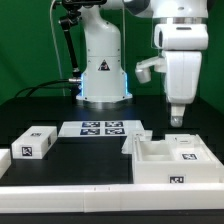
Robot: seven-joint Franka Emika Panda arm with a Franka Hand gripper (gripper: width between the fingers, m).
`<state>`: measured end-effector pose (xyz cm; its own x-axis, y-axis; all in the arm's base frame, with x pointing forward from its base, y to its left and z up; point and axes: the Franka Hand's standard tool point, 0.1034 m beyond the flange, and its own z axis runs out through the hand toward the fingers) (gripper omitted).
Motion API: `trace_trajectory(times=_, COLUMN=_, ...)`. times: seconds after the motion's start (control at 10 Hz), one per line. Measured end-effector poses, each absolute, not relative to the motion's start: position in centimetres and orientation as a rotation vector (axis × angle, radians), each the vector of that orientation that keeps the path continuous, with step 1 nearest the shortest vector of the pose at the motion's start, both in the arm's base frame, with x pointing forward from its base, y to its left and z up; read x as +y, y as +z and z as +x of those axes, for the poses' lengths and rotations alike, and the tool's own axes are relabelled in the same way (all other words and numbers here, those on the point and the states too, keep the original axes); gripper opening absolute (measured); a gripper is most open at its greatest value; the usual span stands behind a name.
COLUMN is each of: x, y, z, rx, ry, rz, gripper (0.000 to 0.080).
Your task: Assemble cabinet
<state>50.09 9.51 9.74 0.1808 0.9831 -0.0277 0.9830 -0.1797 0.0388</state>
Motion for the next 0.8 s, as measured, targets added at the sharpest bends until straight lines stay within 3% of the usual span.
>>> trace_trajectory(times=0.2, x=8.7, y=9.5, z=46.2, rx=1.908, ry=-0.044, rz=2.443, gripper=0.0796)
trace_trajectory(times=0.5, x=8.6, y=9.3, z=46.4, rx=1.924, ry=-0.047, rz=2.435, gripper=0.0796)
trace_trajectory(times=0.8, x=7.5, y=7.5, z=43.8, rx=1.928, ry=-0.049, rz=2.452, gripper=0.0796)
